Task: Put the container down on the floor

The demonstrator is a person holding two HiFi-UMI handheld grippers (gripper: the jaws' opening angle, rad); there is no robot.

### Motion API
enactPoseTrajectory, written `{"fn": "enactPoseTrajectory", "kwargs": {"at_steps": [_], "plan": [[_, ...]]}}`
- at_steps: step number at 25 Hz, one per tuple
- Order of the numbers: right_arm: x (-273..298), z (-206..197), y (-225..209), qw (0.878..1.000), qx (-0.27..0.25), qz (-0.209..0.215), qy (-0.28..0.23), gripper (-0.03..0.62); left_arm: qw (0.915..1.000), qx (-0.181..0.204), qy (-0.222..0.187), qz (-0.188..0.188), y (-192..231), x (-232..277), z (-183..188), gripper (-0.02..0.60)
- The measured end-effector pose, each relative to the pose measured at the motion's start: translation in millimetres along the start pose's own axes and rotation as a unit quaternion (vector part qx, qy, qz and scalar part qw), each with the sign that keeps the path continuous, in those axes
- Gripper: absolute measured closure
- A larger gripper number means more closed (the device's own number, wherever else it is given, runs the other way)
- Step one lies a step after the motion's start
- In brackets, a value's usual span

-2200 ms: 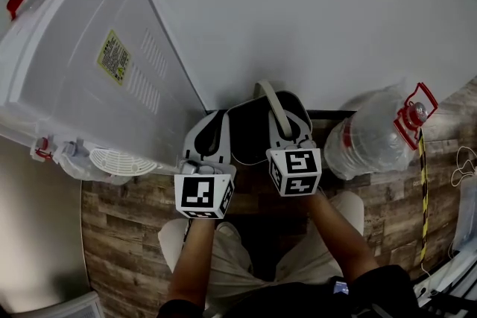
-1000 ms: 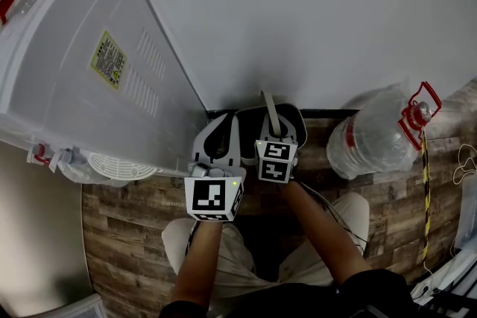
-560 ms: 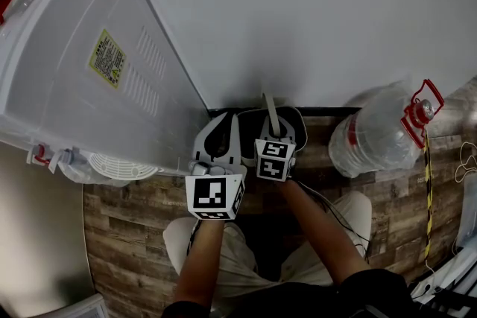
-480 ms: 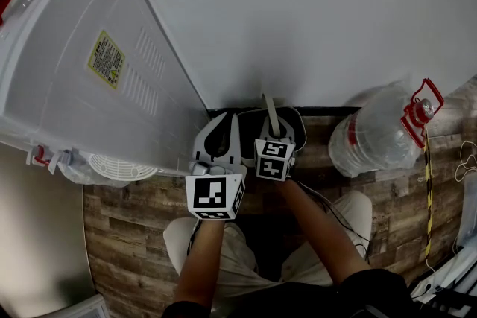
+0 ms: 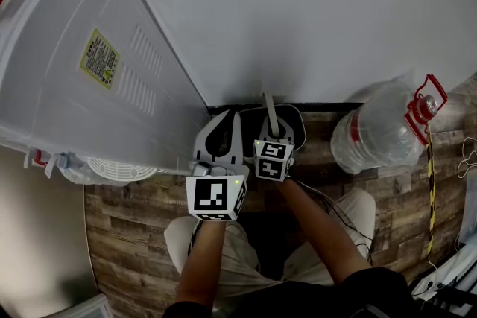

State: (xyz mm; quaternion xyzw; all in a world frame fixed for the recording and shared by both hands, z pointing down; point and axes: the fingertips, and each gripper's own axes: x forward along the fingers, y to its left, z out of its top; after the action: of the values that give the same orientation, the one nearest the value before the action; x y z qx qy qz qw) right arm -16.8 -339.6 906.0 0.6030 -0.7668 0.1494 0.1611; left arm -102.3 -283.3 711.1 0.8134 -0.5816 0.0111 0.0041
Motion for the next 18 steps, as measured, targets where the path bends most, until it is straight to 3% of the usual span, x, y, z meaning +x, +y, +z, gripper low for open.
{"fn": "enactPoseTrajectory", "kwargs": {"at_steps": [3,9,18], "plan": [[-4.0,-4.8,4.2,1.000,0.009,0.007,-0.001,0.563,1.0000,0.001,-0.001,-0.001,-0.6,0.1,0.3,0.565],[-17.9,-12.8,2.2,1.000,-0.029,0.003,0.006,0.563,1.0000,0.001,0.004,-0.002,-0.5,3.7,-4.1,0.565],[-30.6,-21.6,5.1,0.999,-0.045,0.019,0.003,0.562,0.9997,0.018,0.007,-0.010,-11.7,11.1,-6.7,0.565]]}}
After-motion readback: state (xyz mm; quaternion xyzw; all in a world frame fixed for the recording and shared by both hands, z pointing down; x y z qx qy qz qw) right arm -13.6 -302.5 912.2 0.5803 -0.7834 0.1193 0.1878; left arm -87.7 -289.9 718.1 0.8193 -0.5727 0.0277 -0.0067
